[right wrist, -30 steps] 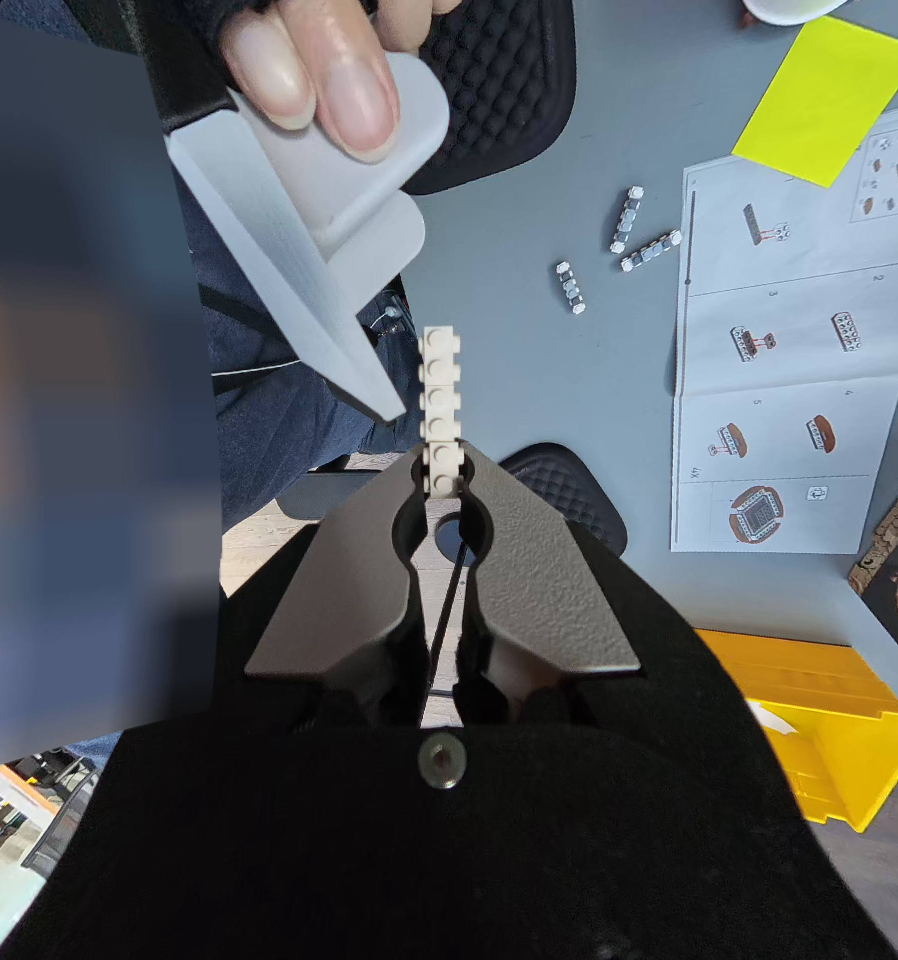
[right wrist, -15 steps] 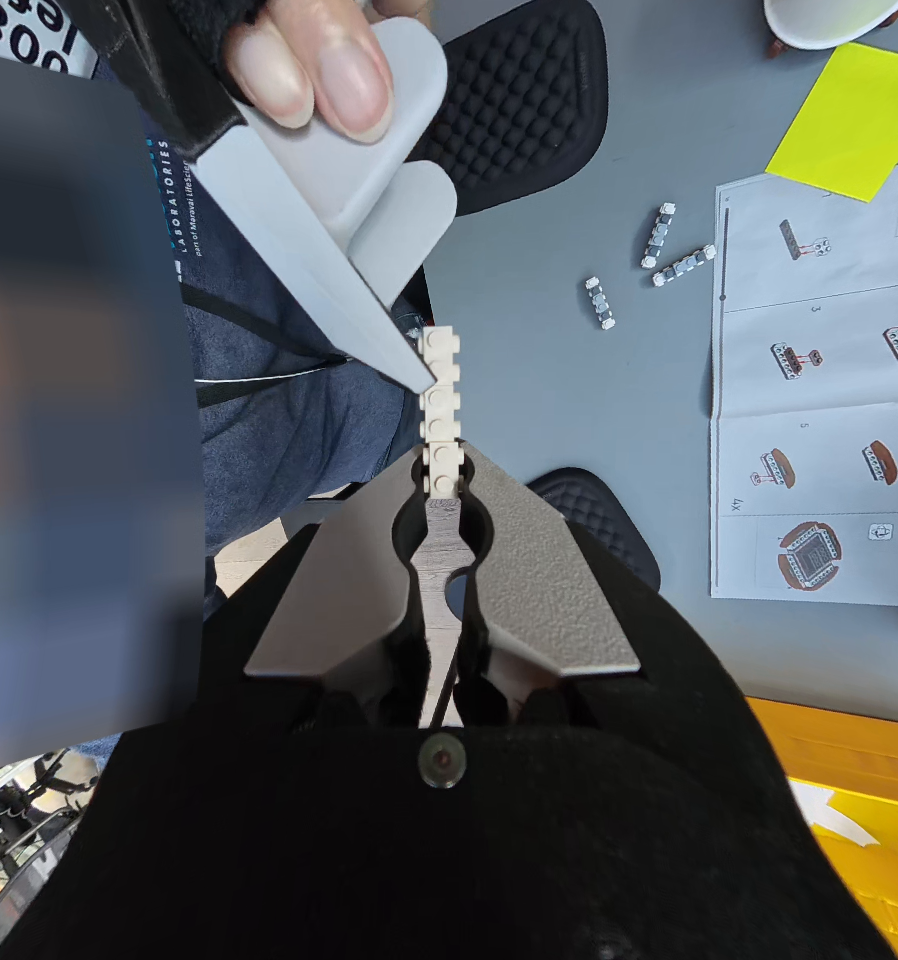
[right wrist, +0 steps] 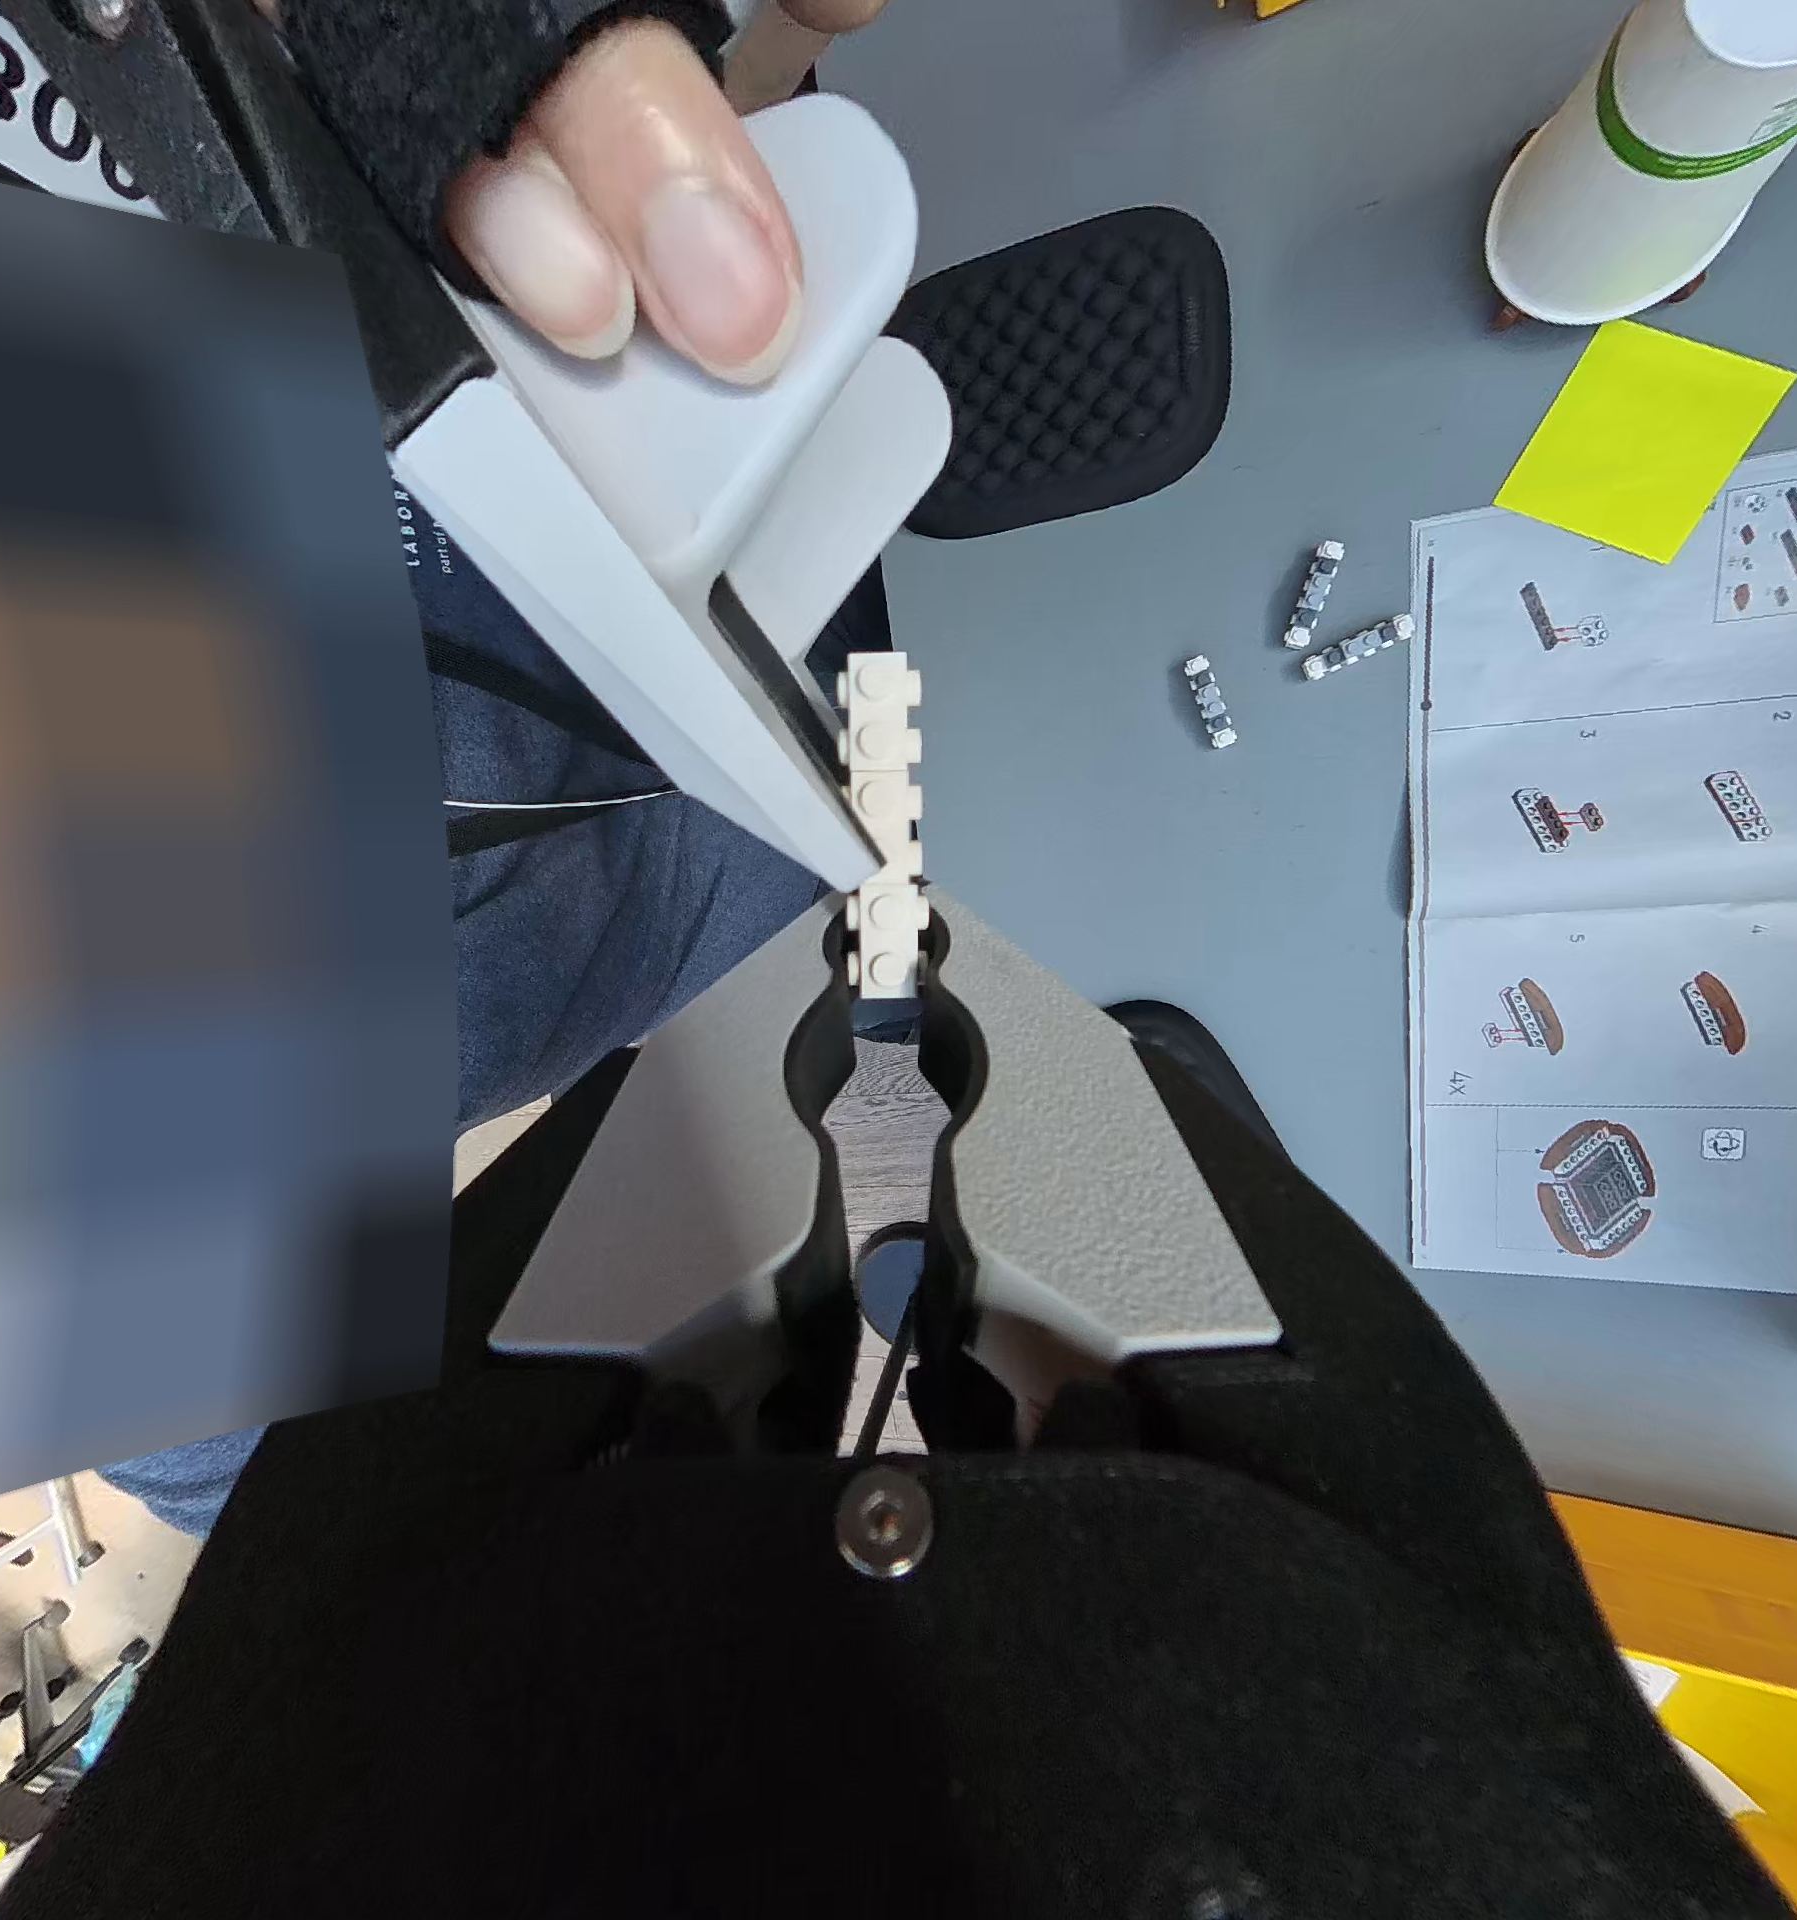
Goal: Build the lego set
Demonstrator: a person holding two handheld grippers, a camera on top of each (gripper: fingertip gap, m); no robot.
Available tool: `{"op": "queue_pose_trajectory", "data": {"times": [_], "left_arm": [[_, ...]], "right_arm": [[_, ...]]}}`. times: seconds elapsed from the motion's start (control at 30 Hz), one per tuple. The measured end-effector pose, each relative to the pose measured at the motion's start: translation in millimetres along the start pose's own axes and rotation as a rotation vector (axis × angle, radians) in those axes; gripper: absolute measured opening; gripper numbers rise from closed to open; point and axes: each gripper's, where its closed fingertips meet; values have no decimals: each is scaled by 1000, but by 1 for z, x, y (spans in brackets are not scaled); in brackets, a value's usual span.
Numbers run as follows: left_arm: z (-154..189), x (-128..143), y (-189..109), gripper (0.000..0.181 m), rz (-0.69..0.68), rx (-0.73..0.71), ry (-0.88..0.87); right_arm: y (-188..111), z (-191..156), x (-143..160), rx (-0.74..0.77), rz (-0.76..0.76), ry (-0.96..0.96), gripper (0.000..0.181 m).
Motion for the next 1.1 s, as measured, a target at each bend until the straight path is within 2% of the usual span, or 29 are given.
{"op": "queue_pose_trajectory", "data": {"times": [0.37, 0.7, 0.77, 1.1], "left_arm": [[1, -10, 4, 24, -8, 18, 55], [5, -3, 4, 18, -19, 2, 78], [5, -1, 4, 12, -11, -16, 86], [12, 8, 3, 11, -7, -8, 61]], "right_arm": [[3, -3, 7, 24, -30, -16, 4], [5, 2, 4, 19, -36, -5, 4], [7, 3, 3, -3, -33, 16, 4], [15, 10, 0, -16, -48, 18, 4]]}}
Point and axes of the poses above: each gripper's, where its closed fingertips meet, y out along the fingers, x out of its underside, z = x × y across the jaws
